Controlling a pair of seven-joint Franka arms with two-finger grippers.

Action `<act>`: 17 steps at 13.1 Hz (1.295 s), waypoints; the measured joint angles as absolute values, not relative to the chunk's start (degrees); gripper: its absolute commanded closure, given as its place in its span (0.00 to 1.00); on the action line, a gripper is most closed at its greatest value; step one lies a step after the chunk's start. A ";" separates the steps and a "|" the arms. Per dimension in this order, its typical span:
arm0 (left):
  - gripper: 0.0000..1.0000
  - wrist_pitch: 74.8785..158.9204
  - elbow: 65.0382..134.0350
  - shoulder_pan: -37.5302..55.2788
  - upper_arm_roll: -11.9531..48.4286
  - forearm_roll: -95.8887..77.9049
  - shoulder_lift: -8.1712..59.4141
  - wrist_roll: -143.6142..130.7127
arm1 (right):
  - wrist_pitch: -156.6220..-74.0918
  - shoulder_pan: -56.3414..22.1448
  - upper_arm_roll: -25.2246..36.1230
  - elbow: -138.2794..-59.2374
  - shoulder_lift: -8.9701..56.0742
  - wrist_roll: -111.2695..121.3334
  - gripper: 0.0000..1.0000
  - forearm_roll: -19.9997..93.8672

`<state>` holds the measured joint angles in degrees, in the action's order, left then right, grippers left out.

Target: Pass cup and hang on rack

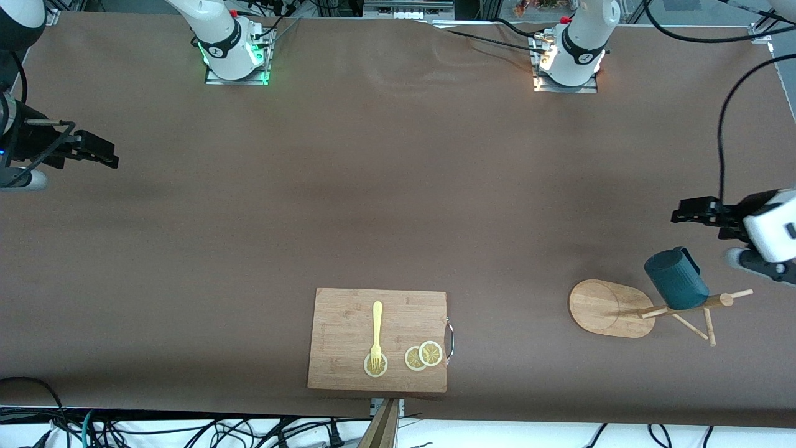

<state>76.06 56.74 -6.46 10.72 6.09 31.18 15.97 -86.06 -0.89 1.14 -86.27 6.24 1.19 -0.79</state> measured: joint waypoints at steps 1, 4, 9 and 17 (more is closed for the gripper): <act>0.00 76.44 56.73 -4.69 10.71 7.87 30.51 15.54 | -85.88 -0.86 1.24 -86.27 6.14 1.19 0.00 -0.79; 0.00 78.68 56.87 -3.77 10.19 8.58 28.84 15.14 | -85.87 -0.94 0.68 -86.22 6.05 1.18 0.00 -0.77; 0.00 96.78 74.05 1.24 3.15 3.15 15.76 11.09 | -85.87 -1.10 -3.10 -86.11 5.97 -4.03 0.00 -0.72; 0.00 104.40 97.19 1.38 1.55 1.78 -0.42 3.71 | -85.86 -1.08 -4.42 -86.09 5.66 -5.87 0.00 -0.72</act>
